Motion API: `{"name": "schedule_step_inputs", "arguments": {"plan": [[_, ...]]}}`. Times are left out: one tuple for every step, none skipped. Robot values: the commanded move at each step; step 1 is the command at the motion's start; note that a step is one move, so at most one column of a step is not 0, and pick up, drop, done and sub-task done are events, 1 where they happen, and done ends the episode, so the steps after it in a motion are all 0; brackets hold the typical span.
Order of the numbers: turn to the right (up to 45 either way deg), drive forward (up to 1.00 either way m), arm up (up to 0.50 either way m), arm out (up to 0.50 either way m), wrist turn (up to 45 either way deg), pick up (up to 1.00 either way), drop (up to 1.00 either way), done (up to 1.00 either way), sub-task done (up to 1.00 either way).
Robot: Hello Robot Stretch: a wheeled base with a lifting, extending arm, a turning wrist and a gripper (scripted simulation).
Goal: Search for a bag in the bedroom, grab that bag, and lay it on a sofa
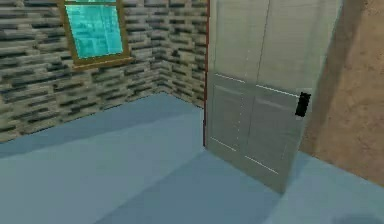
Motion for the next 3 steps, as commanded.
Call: {"name": "schedule_step_inputs", "arguments": {"plan": [[-33.0, 0.00, 0.00, 0.00, 0.0, 0.00, 0.00, 0.00, 0.00], [0.0, 0.60, 0.00, 0.00, 0.0, 0.00, 0.00, 0.00, 0.00], [-3.0, 0.00, 0.00, 0.00, 0.0, 0.00, 0.00, 0.00, 0.00]]}}
